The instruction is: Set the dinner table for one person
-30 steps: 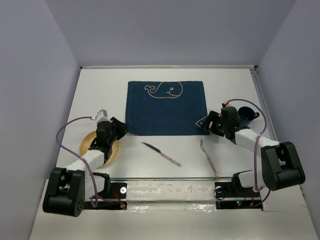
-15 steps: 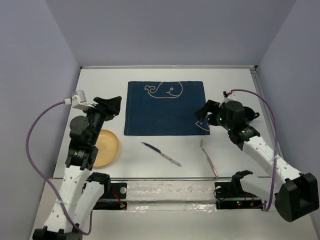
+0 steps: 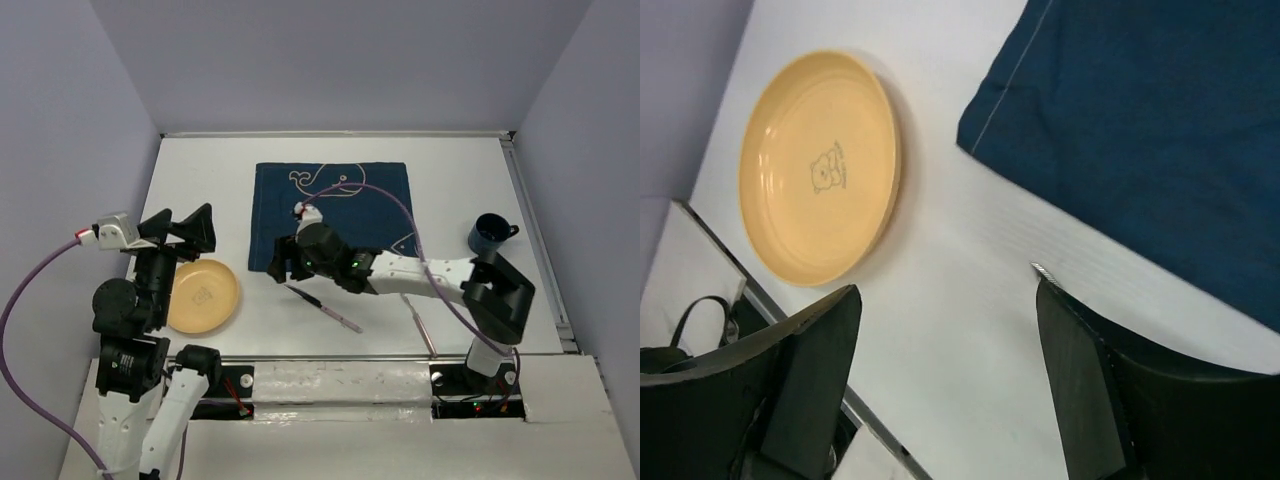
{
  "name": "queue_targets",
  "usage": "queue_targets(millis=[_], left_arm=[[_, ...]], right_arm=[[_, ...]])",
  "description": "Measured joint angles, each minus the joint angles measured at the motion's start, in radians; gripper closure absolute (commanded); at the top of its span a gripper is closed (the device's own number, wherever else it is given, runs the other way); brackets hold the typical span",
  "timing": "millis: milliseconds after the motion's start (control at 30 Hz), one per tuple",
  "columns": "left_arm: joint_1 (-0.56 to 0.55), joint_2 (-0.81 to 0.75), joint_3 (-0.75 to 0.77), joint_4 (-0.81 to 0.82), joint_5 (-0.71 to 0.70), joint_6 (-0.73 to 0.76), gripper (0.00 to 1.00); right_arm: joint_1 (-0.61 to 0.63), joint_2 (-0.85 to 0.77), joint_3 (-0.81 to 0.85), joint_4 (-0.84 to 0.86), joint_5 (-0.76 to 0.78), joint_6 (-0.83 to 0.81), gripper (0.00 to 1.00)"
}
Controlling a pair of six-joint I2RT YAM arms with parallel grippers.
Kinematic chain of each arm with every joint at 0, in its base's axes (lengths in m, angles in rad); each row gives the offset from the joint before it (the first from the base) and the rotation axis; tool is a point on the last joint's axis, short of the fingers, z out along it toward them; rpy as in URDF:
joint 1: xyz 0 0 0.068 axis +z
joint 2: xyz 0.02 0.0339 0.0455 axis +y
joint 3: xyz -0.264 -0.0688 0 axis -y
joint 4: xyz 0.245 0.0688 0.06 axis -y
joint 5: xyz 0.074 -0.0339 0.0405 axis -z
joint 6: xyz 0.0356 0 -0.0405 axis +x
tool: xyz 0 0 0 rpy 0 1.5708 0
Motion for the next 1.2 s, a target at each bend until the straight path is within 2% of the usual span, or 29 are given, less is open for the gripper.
queue_targets(millis=[167, 233, 367, 467, 500, 567, 667, 700, 767, 800, 1067, 1200], left_arm=[[-0.049, -0.111, -0.145, -0.003, -0.105, 0.040, 0.01], [-0.059, -0.155, -0.202, -0.033, -0.145, 0.046, 0.01], [-0.070, -0.177, -0.216, -0.044, -0.188, 0.051, 0.01], [-0.073, -0.186, -0.216, -0.034, -0.191, 0.051, 0.01], [-0.077, -0.188, -0.216, -0.031, -0.190, 0.051, 0.01], [-0.078, -0.193, -0.216, -0.028, -0.190, 0.050, 0.01], [-0.078, -0.197, -0.216, -0.024, -0.191, 0.051, 0.01], [-0.078, -0.197, -0.216, -0.024, -0.190, 0.051, 0.01], [-0.079, -0.197, -0.217, -0.023, -0.191, 0.055, 0.01], [-0.079, -0.197, -0.217, -0.024, -0.191, 0.056, 0.01], [-0.078, -0.217, -0.218, -0.020, -0.232, 0.062, 0.01], [-0.075, -0.209, -0.218, -0.009, -0.229, 0.062, 0.01]], right_arm=[[0.108, 0.260, 0.213, 0.009, 0.030, 0.014, 0.27], [0.130, 0.353, 0.290, 0.013, 0.029, 0.019, 0.32], [0.146, 0.472, 0.384, -0.004, 0.016, 0.027, 0.36], [0.151, 0.577, 0.496, -0.047, -0.007, 0.035, 0.44], [0.151, 0.599, 0.517, -0.050, -0.013, 0.040, 0.54], [0.152, 0.631, 0.544, -0.057, -0.020, 0.051, 0.62], [0.152, 0.652, 0.571, -0.071, -0.021, 0.063, 0.73], [0.152, 0.653, 0.576, -0.075, -0.021, 0.064, 0.86], [0.153, 0.655, 0.592, -0.090, -0.019, 0.064, 0.98], [0.153, 0.655, 0.599, -0.094, -0.014, 0.074, 1.00], [0.150, 0.587, 0.593, -0.138, 0.099, 0.003, 1.00], [0.090, 0.409, 0.468, -0.148, 0.109, -0.029, 1.00]])
